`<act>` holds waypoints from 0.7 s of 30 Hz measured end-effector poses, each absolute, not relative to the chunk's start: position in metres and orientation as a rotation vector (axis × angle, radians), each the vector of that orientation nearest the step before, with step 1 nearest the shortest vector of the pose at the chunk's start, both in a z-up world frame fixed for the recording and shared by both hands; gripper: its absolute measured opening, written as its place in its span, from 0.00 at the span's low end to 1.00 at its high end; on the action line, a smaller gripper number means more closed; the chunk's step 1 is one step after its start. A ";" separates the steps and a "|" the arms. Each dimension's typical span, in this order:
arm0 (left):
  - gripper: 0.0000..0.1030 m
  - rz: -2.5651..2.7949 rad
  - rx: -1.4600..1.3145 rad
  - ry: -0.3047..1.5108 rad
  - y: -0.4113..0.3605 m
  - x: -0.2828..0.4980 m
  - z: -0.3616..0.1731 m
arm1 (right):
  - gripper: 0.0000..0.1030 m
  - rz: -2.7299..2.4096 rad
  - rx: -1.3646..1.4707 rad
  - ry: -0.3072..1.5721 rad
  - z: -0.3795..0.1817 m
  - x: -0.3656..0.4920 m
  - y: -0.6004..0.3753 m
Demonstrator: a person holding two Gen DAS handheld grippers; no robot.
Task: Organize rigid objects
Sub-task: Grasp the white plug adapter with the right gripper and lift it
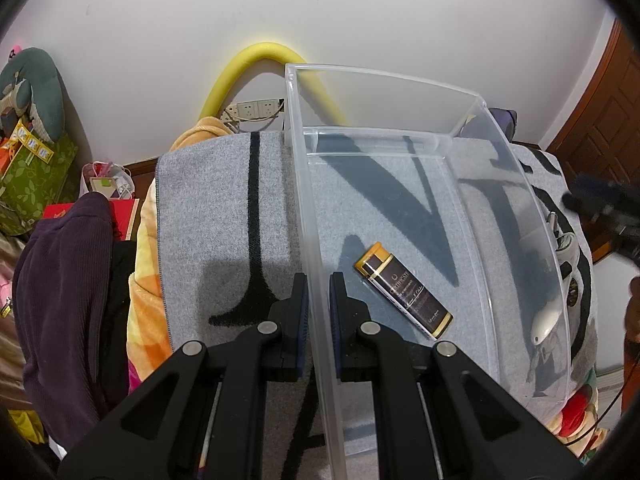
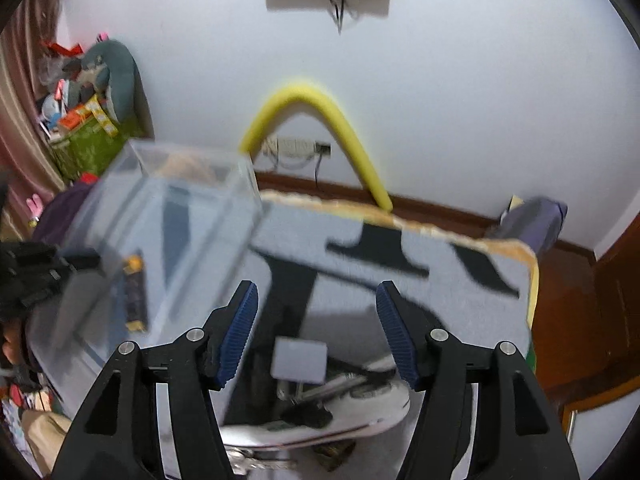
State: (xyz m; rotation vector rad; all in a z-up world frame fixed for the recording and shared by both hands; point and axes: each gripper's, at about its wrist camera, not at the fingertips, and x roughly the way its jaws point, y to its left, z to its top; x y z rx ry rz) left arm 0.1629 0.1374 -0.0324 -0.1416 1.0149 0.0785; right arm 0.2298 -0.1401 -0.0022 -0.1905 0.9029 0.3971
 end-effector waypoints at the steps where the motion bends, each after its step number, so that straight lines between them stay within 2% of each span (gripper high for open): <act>1: 0.09 0.079 -0.140 1.016 0.138 0.163 -0.032 | 0.56 0.403 -0.192 0.921 -0.010 0.230 -0.141; 8: 0.09 0.081 -0.133 1.020 0.137 0.161 -0.033 | 0.55 0.428 -0.177 1.022 -0.058 0.231 -0.142; 10: 0.09 0.081 -0.132 1.022 0.136 0.162 -0.034 | 0.51 0.435 -0.163 1.038 -0.064 0.232 -0.144; 12: 0.09 0.082 -0.130 1.023 0.136 0.162 -0.034 | 0.39 0.464 -0.126 1.047 -0.065 0.232 -0.146; 13: 0.09 0.083 -0.130 1.024 0.136 0.162 -0.034 | 0.36 0.474 -0.113 1.050 -0.065 0.232 -0.148; 21: 0.09 0.082 -0.129 1.024 0.136 0.162 -0.034 | 0.36 0.454 -0.158 0.970 -0.043 0.218 -0.152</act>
